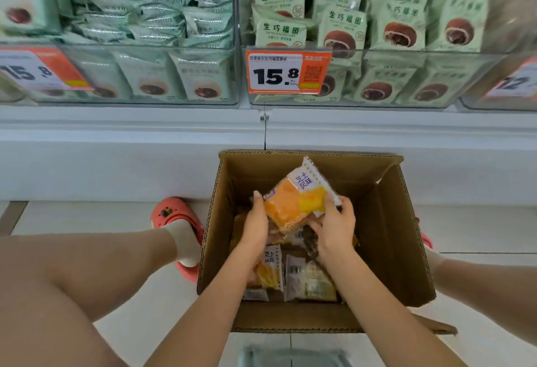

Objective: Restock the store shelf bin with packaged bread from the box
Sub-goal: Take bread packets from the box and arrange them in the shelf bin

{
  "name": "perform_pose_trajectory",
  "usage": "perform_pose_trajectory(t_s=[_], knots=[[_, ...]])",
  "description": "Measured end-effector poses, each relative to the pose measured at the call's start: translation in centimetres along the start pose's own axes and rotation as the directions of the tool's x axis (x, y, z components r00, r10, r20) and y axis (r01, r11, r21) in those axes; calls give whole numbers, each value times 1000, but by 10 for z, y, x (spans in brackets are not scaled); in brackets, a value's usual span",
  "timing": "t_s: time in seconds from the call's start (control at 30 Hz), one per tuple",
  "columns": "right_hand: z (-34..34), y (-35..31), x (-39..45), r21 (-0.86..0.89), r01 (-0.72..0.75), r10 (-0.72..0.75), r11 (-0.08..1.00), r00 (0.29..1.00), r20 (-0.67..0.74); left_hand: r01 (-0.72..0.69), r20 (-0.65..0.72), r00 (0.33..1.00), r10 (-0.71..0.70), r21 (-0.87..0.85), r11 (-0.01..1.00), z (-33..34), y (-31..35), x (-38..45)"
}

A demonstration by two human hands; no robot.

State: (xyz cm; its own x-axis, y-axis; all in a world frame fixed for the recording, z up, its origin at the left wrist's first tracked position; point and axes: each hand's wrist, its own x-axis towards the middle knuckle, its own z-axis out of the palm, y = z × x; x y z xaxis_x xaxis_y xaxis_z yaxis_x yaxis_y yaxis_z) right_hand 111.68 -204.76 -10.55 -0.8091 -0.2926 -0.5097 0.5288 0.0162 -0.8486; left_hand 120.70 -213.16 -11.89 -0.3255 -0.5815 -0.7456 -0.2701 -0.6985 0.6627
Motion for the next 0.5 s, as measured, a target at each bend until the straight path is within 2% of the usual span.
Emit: perform_pose_trajectory(t_s=[0.07, 0.13, 0.2, 0.27, 0.37, 0.5], knots=[[-6, -5, -14, 201, -125, 130, 972, 991, -16, -231, -75, 969, 237, 86, 969, 11, 0, -16], [-12, -9, -25, 361, -209, 221, 909, 975, 9, -445, -106, 875, 472, 203, 872, 13, -2, -36], [-18, -9, -33, 361, -212, 215, 908, 976, 31, -551, -89, 775, 625, 389, 738, 10, -5, -49], [-23, -8, -39, 295, -172, 161, 940, 985, 59, -576, -38, 717, 696, 531, 622, 4, -8, -50], [-28, -9, -46, 234, -100, 88, 967, 994, 60, -534, 48, 717, 695, 679, 504, -7, -5, -52], [-34, -12, -50, 215, -47, 26, 976, 995, 100, -492, 15, 693, 721, 741, 458, -19, -2, -59]])
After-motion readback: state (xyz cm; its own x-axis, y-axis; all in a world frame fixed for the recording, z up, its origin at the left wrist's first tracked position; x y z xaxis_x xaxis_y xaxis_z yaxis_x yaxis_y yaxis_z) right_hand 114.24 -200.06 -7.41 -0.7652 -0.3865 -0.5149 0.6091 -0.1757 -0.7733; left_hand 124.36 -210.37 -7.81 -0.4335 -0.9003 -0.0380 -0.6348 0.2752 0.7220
